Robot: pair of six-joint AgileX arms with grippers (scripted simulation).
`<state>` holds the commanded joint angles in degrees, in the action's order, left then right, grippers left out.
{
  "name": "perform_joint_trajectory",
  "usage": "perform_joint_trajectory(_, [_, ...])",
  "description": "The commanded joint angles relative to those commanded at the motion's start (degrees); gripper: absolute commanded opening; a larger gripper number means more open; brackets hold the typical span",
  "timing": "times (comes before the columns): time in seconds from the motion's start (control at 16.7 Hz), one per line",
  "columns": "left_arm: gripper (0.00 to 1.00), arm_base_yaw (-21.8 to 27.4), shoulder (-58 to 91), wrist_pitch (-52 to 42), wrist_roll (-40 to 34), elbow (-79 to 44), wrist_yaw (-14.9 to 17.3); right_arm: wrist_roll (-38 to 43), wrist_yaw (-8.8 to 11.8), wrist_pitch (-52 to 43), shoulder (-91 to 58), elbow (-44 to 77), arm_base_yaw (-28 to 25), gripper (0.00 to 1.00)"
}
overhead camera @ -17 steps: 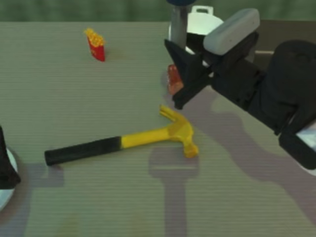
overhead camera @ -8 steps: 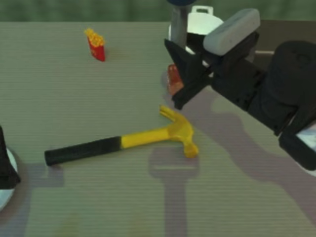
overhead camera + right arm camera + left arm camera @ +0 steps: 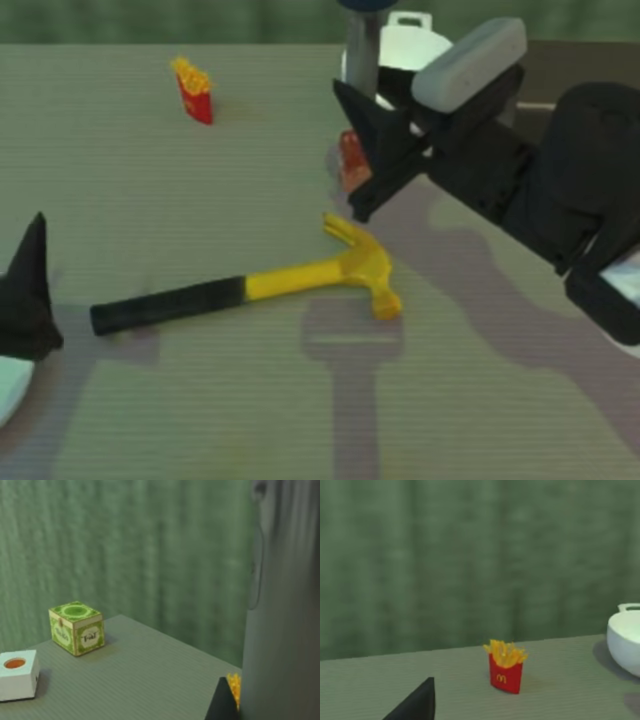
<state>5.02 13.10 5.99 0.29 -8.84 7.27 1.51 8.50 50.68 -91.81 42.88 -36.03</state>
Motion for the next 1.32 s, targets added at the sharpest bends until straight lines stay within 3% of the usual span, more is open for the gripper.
perform_joint_trajectory(0.48, [1.00, 11.2, 36.8, 12.8, 0.4, -19.3, 16.4, 0.0, 0.0, 0.0, 0.0, 0.0, 0.0, 0.00])
perform_joint_trajectory(0.72, [1.00, 15.6, 49.5, 18.0, 0.5, -27.0, 22.6, 0.0, 0.0, 0.0, 0.0, 0.0, 0.0, 0.00])
perform_joint_trajectory(0.96, [1.00, 17.5, 54.8, 20.5, 0.7, -30.5, 25.4, 0.0, 0.0, 0.0, 0.0, 0.0, 0.0, 0.00])
perform_joint_trajectory(1.32, [1.00, 17.8, 55.5, 20.7, 0.7, -31.2, 24.9, 0.0, 0.0, 0.0, 0.0, 0.0, 0.0, 0.00])
